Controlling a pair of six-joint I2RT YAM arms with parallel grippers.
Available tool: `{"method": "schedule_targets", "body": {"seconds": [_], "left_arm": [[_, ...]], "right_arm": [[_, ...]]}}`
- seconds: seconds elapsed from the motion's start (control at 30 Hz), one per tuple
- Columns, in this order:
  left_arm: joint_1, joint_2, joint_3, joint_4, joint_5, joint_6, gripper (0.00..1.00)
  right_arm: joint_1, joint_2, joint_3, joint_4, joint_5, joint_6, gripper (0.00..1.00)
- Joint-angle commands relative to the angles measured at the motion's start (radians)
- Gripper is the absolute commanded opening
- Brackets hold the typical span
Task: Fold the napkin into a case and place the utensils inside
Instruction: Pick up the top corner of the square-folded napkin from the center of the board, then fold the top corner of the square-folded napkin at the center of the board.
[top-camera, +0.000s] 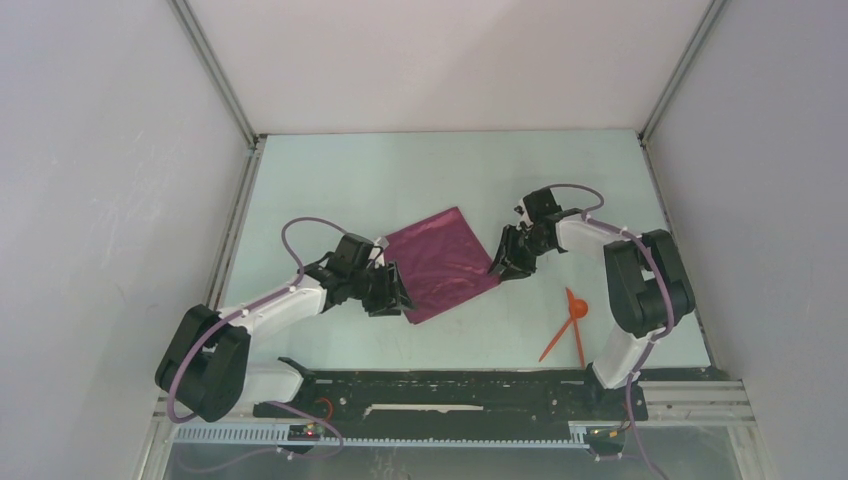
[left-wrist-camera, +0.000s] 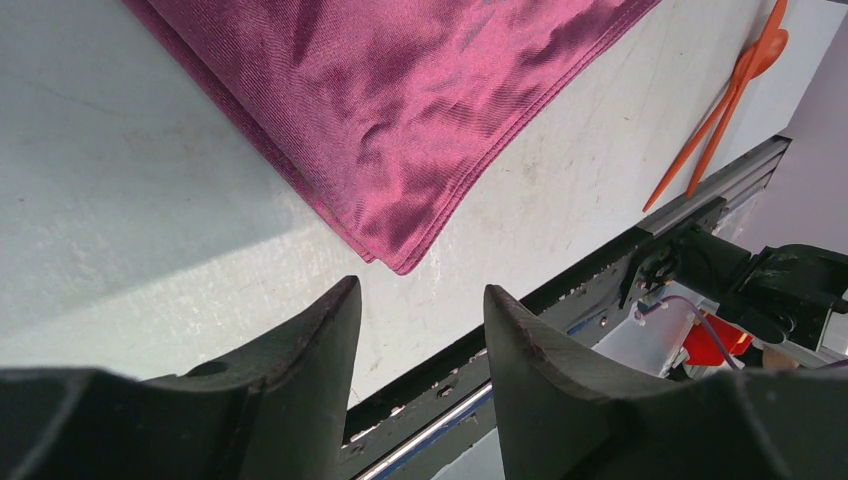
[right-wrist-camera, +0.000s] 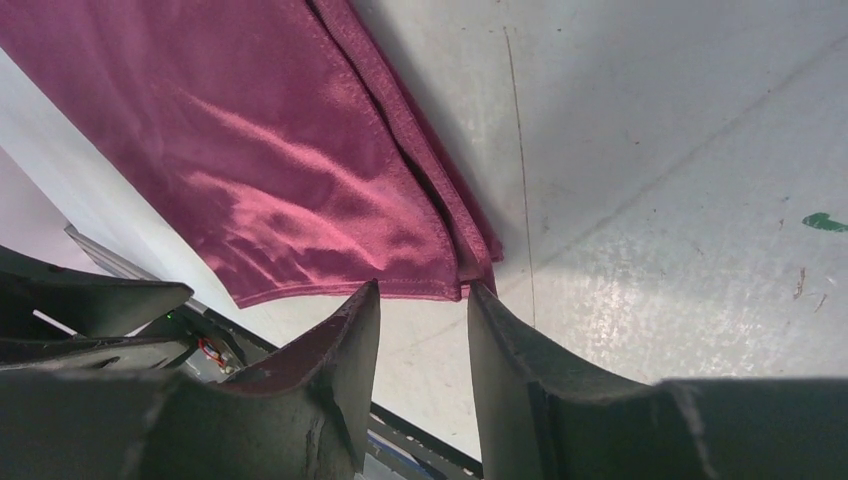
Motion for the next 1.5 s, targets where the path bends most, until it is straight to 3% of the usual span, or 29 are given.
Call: {"method": "schedule_targets", "body": {"seconds": [0.0, 0.3, 0.47, 0.53, 0.57, 0.87, 1.17, 1.47], "left_arm": [[-0.002, -0.016, 0.017, 0.01, -0.004, -0.007, 0.53], [0.008, -0.04, 0.016, -0.01, -0.02, -0.004, 0.53], [0.028, -0.077, 0.01, -0.031, -0.047, 0.001, 0.53], [0.046, -0.1, 0.003, -0.038, -0.061, 0.002, 0.54], [0.058, -0.114, -0.002, -0.044, -0.073, 0.001, 0.54], [0.292, -0.294, -0.12, -0.027, -0.027, -0.046, 0.57], [0.313, -0.341, -0.148, -0.048, -0.02, -0.038, 0.57], [0.34, -0.369, -0.158, -0.074, -0.032, -0.019, 0.57]], "right_arm": [[-0.005, 0.018, -0.002, 0.026, 0.006, -0.008, 0.46], [-0.001, 0.04, -0.002, 0.052, -0.02, 0.003, 0.4], [0.003, 0.028, -0.002, 0.061, -0.028, 0.004, 0.22], [0.01, 0.019, -0.002, 0.075, -0.021, 0.001, 0.04], [0.02, 0.016, 0.002, 0.082, -0.013, -0.002, 0.0], [0.156, 0.184, 0.163, 0.242, -0.079, 0.058, 0.0], [0.275, 0.408, 0.467, 0.281, -0.133, 0.096, 0.0], [0.336, 0.544, 0.655, 0.295, -0.158, 0.138, 0.0]]}}
